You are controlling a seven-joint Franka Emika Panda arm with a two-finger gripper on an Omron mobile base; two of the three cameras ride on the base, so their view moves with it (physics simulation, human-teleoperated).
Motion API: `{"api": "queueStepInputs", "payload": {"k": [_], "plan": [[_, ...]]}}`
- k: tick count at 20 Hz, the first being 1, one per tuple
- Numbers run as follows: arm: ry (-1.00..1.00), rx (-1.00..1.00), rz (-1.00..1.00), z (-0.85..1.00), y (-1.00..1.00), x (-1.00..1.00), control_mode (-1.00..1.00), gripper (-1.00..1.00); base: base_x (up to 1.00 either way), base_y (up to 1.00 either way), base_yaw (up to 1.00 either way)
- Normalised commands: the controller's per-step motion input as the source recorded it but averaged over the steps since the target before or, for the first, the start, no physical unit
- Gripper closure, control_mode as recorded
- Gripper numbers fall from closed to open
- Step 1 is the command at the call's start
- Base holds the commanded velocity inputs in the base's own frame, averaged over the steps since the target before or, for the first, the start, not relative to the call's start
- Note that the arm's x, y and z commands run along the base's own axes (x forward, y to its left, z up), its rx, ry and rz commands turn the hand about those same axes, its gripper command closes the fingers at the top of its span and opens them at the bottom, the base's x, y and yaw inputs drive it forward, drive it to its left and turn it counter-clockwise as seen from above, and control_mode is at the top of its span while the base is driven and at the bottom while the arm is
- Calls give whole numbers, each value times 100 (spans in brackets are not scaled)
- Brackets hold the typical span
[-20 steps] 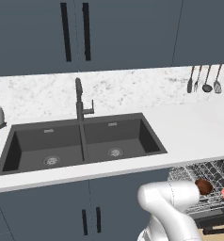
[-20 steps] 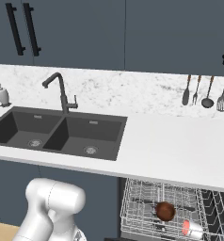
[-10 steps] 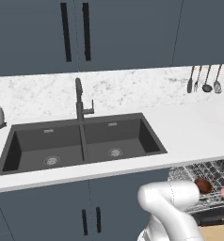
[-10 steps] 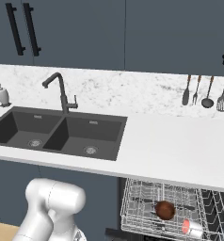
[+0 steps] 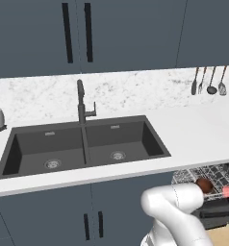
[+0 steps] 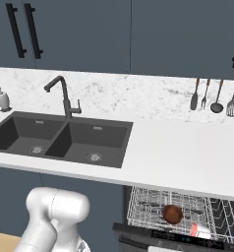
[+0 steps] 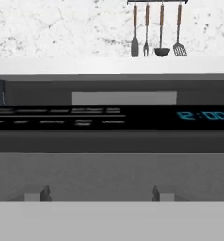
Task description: Pick up the cup and bowl from the counter, place them in the dishwasher, and close the dishwasher door.
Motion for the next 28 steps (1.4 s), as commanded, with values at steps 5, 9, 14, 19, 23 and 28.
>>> {"api": "queueStepInputs", "payload": {"k": [5, 9, 14, 19, 23, 28], "plan": [[0, 3, 12, 3, 0, 100, -100, -100, 0, 0, 0], [0, 0, 8, 0, 0, 100, -100, -100, 0, 0, 0], [0, 0, 6, 0, 0, 99, -100, -100, 0, 0, 0], [0, 0, 7, 0, 0, 90, -100, -100, 0, 0, 0], [0, 0, 7, 0, 0, 63, -100, -100, 0, 0, 0], [0, 0, 4, 0, 0, 65, -100, -100, 0, 0, 0]]}}
